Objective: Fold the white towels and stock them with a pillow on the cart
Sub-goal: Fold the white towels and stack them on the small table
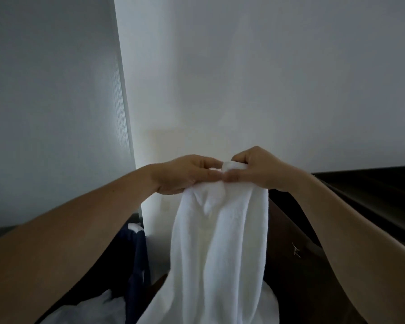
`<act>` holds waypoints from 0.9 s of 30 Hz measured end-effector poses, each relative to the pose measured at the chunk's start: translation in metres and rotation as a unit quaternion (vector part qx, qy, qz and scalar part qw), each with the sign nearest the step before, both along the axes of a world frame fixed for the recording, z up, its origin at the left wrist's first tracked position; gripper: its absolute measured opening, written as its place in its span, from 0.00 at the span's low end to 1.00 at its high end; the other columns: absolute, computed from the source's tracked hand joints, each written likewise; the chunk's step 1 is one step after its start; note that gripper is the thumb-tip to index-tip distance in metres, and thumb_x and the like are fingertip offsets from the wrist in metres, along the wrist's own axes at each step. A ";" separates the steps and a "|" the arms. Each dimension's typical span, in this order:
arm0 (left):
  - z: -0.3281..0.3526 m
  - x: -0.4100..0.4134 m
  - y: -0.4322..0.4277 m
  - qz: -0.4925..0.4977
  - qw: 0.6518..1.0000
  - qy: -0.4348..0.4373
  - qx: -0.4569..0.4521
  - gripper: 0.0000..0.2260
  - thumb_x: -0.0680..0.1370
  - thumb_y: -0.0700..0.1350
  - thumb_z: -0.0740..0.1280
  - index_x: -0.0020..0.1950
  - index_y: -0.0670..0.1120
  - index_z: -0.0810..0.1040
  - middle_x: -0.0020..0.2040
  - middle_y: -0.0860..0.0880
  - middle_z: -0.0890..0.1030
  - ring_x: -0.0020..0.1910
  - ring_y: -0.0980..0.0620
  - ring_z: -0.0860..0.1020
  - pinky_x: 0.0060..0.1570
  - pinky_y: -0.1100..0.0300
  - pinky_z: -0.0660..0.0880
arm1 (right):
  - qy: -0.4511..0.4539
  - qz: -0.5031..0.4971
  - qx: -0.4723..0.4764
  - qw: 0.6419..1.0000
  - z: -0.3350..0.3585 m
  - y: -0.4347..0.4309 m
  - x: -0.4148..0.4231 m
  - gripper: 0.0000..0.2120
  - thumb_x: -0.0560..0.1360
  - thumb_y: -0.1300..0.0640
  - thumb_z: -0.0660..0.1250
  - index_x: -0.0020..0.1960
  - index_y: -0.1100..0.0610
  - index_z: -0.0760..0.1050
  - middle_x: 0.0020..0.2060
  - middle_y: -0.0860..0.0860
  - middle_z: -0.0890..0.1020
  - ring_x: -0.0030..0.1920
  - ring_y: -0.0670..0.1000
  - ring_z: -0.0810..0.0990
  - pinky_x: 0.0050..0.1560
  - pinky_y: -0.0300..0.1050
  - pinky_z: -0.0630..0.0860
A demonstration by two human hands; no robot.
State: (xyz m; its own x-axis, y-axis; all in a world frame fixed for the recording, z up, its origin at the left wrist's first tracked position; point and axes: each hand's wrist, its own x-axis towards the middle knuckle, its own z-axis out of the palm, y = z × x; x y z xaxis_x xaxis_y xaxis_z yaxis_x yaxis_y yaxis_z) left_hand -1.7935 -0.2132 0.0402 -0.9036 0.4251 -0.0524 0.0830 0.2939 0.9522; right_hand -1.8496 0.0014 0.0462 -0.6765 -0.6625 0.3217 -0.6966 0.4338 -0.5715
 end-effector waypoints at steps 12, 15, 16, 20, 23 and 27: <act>0.032 -0.007 -0.006 0.233 0.929 0.267 -0.108 0.10 0.81 0.47 0.68 0.46 0.41 0.80 0.32 0.52 0.77 0.28 0.56 0.73 0.28 0.62 0.70 | -0.240 -0.011 -0.133 0.961 -0.070 0.022 -0.019 0.18 0.69 0.50 0.78 0.56 0.56 0.83 0.51 0.52 0.86 0.51 0.54 0.86 0.56 0.55 0.81; 0.053 -0.010 -0.018 0.315 0.896 0.312 0.009 0.09 0.81 0.47 0.67 0.42 0.44 0.79 0.33 0.50 0.75 0.31 0.53 0.72 0.29 0.61 0.68 | -0.285 -0.021 -0.188 0.940 -0.101 0.029 -0.023 0.18 0.71 0.48 0.74 0.57 0.56 0.83 0.53 0.52 0.86 0.53 0.55 0.85 0.60 0.54 0.79; 0.060 -0.011 -0.024 0.347 0.879 0.322 0.065 0.10 0.80 0.47 0.67 0.40 0.47 0.79 0.31 0.52 0.75 0.30 0.54 0.72 0.29 0.62 0.69 | -0.294 -0.034 -0.206 0.933 -0.108 0.032 -0.024 0.17 0.71 0.48 0.73 0.56 0.56 0.83 0.52 0.54 0.86 0.53 0.55 0.85 0.59 0.54 0.78; 0.064 -0.018 -0.042 0.434 0.834 0.312 0.137 0.13 0.80 0.48 0.67 0.37 0.47 0.74 0.27 0.54 0.72 0.28 0.55 0.71 0.28 0.62 0.70 | -0.271 -0.119 -0.326 0.898 -0.098 0.040 -0.033 0.11 0.76 0.53 0.70 0.49 0.61 0.83 0.44 0.58 0.86 0.44 0.60 0.84 0.52 0.56 0.79; 0.038 -0.015 -0.042 0.341 0.906 0.226 -0.109 0.09 0.80 0.47 0.68 0.43 0.43 0.77 0.35 0.48 0.76 0.32 0.50 0.73 0.25 0.64 0.70 | -0.178 -0.118 -0.352 0.911 -0.059 0.043 -0.032 0.11 0.79 0.55 0.68 0.39 0.57 0.81 0.36 0.55 0.81 0.37 0.54 0.78 0.41 0.47 0.74; 0.009 -0.001 -0.027 0.138 0.956 0.123 -0.227 0.18 0.80 0.50 0.69 0.70 0.51 0.75 0.61 0.55 0.80 0.54 0.63 0.79 0.49 0.71 0.75 | -0.034 -0.058 -0.222 0.973 -0.014 0.025 -0.016 0.09 0.77 0.53 0.72 0.39 0.54 0.81 0.32 0.48 0.78 0.33 0.46 0.75 0.35 0.40 0.72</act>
